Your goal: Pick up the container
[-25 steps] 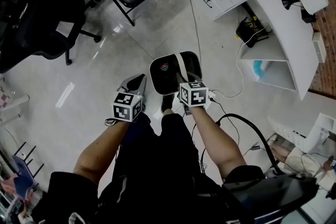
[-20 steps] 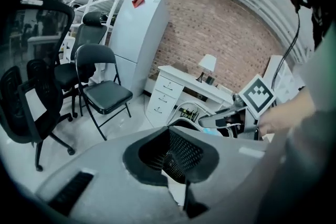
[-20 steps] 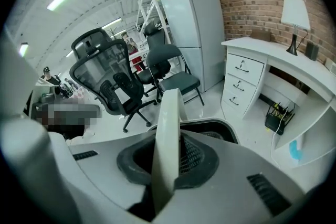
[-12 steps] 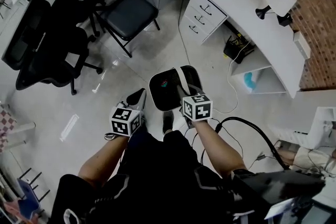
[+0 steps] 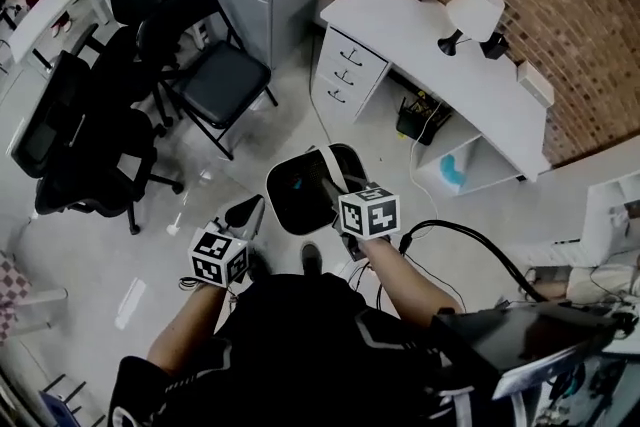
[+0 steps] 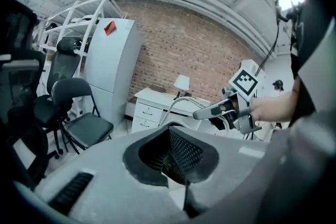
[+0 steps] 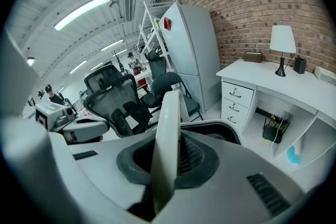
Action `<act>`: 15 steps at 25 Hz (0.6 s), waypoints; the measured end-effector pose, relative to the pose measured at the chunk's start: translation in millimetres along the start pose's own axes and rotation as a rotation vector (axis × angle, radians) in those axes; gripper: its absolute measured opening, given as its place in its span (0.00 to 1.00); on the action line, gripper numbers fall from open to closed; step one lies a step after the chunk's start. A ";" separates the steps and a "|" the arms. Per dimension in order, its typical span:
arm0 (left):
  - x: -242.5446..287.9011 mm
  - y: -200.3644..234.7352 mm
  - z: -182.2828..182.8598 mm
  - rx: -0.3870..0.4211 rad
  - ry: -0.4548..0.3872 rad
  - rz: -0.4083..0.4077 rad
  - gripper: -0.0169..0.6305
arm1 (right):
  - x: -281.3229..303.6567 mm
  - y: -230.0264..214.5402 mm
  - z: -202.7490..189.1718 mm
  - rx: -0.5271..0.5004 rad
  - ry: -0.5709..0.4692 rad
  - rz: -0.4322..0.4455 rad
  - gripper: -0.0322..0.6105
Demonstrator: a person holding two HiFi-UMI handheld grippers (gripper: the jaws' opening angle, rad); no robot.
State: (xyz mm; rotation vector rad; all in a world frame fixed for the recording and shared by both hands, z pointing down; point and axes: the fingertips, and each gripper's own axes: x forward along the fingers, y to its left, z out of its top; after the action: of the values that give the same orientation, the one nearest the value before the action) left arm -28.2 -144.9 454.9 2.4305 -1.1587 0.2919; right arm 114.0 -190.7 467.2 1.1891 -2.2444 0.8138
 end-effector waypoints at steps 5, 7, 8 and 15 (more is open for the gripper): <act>-17.7 -2.6 32.6 0.118 -0.029 0.080 0.04 | -28.1 2.9 23.0 0.043 -0.038 0.014 0.11; -22.7 1.6 49.3 0.100 -0.058 0.094 0.04 | -35.3 6.7 32.6 0.055 -0.059 0.016 0.11; -24.5 3.6 56.3 0.085 -0.067 0.100 0.05 | -38.1 8.6 36.8 0.057 -0.066 0.017 0.11; -29.7 -13.1 90.1 0.021 -0.125 0.053 0.04 | -53.4 9.6 50.6 0.055 -0.089 0.014 0.11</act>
State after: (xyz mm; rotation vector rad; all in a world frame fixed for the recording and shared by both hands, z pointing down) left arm -36.3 -159.0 360.5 2.4690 -1.2813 0.1717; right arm 126.8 -190.8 394.1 1.2583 -2.3178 0.8486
